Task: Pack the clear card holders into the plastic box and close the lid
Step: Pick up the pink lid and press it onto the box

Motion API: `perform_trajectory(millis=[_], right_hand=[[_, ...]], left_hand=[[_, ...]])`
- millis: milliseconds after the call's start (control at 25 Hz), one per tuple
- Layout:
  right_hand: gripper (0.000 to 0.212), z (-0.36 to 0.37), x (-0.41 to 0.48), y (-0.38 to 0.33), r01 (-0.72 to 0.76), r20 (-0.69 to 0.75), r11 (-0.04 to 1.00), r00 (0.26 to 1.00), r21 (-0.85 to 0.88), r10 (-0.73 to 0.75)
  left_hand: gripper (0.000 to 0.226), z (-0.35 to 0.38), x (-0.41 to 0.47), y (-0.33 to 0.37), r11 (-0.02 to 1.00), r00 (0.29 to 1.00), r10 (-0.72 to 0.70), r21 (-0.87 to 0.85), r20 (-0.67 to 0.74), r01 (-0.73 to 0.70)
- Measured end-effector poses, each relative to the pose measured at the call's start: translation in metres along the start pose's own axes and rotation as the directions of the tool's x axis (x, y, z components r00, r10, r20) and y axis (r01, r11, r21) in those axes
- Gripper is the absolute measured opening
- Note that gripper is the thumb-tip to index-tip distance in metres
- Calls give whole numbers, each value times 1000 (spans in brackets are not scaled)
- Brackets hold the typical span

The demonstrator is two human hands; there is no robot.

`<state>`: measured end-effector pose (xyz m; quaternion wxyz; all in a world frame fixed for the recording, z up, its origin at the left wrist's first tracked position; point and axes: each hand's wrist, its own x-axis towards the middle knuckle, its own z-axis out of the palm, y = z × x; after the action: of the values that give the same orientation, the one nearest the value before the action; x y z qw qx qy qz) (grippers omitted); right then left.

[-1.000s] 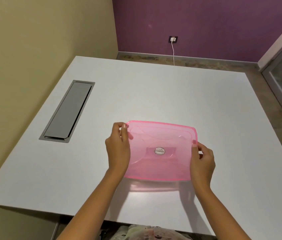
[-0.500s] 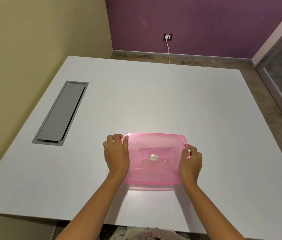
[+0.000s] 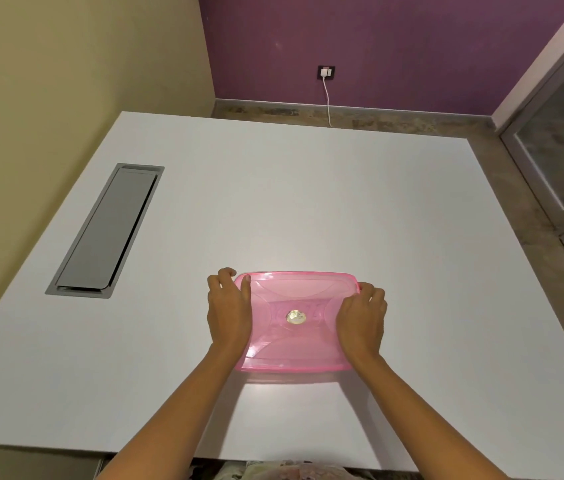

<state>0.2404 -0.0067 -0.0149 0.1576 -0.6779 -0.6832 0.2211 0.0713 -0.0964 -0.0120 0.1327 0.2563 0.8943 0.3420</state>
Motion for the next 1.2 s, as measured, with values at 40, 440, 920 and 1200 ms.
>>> perform_trajectory(millis=[40,440,920,1200], right_hand=[[33,0,2,-1,23,7,999,1000,-38,-23],[28,11,34,-15,156,47,986,987,-65,-154],[25,10,65,-20,231,237,955,954,-188,-184],[25,15,68,-19,182,252,961,959,-207,-128]], left_hand=[[27,1,1,0,1000,1000,1,12,9,-1],[34,5,15,4,993,996,21,118,81,-31],[35,8,28,6,991,990,-12,134,139,-7],[37,6,33,17,992,993,-1,126,116,-14]])
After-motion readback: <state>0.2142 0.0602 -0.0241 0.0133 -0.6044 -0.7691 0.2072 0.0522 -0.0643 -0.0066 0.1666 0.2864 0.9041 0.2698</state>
